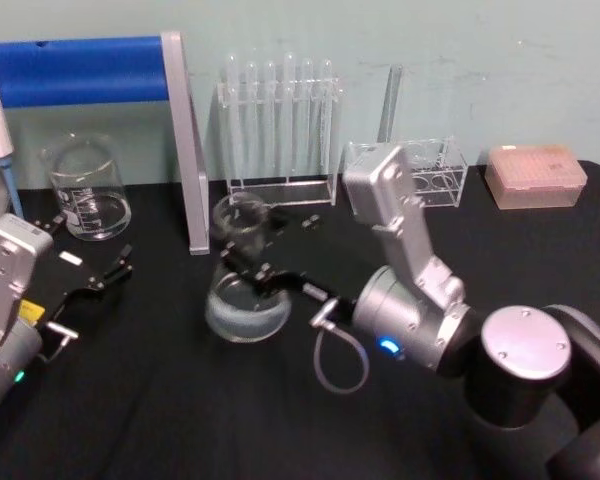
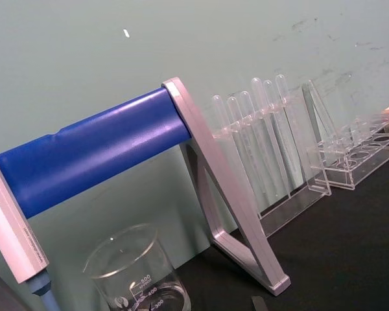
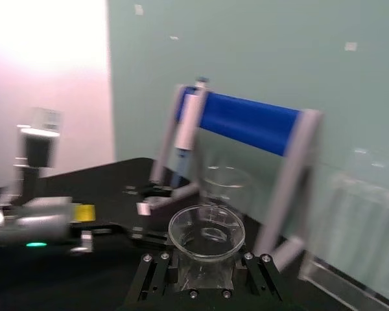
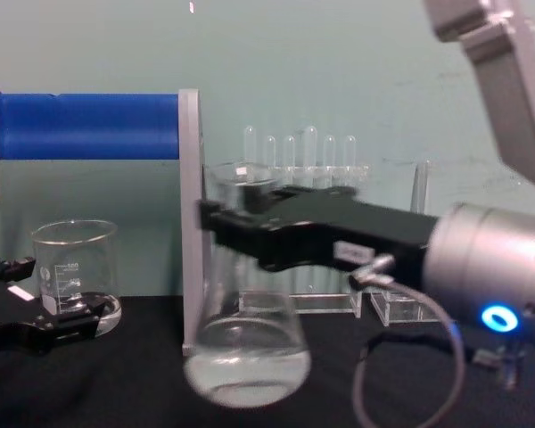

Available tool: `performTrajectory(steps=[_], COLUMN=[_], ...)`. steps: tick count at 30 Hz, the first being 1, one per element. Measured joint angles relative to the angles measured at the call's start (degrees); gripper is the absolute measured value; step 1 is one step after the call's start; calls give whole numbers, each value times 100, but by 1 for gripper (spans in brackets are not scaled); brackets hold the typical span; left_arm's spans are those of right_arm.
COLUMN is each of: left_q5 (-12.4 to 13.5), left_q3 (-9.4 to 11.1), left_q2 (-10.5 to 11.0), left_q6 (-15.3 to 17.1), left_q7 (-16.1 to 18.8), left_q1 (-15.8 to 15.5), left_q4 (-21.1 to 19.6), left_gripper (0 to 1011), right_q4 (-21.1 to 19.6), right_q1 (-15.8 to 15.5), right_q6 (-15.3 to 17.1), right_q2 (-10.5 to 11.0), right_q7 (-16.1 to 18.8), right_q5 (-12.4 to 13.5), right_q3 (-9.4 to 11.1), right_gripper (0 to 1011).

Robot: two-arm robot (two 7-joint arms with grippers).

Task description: Grasp the erlenmeyer flask with one hand, shake it three times, then place it back.

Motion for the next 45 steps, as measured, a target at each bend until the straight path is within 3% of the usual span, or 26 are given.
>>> performTrajectory(steps=[17, 23, 32, 39, 45], left_q5=[0, 0, 0, 0, 0], left_q3=[0, 0, 0, 0, 0], left_q2=[0, 0, -1, 0, 0], left_q6=[0, 0, 0, 0, 0], left_q7=[0, 0, 0, 0, 0], left_q1=[0, 0, 0, 0, 0], left_q4=[0, 0, 0, 0, 0], left_gripper=[1001, 1001, 1001, 1001, 1001], right_q4=[299, 353, 359, 288, 175], right_q1=[-33, -64, -81, -82, -93], right_q6=[-26, -41, -34, -13, 16], right_q2=[221, 228, 122, 8, -78], right_q7=[-741, -888, -821, -588, -343], right_q5=[-265, -362, -438, -433, -328], right_q3=[1097, 1389, 1473, 1321, 1063], right_gripper=[450, 450, 450, 450, 450])
